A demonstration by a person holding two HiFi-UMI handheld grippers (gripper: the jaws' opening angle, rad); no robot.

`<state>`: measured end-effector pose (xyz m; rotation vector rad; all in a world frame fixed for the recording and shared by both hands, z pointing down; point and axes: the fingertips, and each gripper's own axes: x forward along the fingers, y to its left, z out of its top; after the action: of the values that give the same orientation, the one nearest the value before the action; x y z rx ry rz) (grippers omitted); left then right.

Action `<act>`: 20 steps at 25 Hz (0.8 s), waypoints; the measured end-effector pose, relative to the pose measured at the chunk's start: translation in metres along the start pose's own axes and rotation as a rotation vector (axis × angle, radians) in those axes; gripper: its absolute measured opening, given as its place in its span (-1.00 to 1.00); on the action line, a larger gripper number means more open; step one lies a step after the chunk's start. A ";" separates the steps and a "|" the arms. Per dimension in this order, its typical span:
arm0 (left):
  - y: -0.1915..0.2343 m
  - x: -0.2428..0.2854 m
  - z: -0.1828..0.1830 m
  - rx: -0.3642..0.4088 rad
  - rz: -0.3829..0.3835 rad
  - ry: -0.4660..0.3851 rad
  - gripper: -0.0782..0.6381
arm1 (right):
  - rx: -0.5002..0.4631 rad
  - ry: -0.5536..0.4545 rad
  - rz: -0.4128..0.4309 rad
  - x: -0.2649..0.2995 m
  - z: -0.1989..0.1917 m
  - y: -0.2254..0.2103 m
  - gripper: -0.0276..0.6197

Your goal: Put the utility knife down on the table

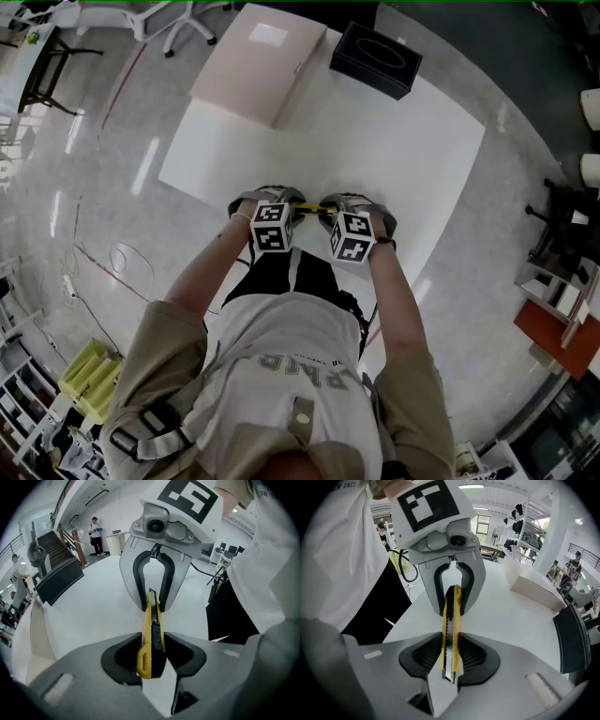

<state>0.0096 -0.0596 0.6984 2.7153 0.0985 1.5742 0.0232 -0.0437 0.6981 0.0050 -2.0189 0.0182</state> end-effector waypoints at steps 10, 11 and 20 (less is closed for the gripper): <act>0.002 -0.002 -0.002 -0.045 0.043 -0.037 -0.28 | 0.060 -0.013 0.005 0.002 -0.010 0.006 -0.56; 0.002 -0.002 -0.002 -0.045 0.040 -0.037 -0.24 | 0.064 -0.014 0.006 0.001 -0.011 0.006 -0.56; 0.004 -0.009 -0.008 -0.062 0.068 -0.053 -0.10 | 0.152 0.004 0.083 0.001 -0.010 0.003 -0.56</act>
<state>-0.0013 -0.0643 0.6949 2.7383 -0.0419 1.4931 0.0315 -0.0405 0.7036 0.0181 -2.0085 0.2240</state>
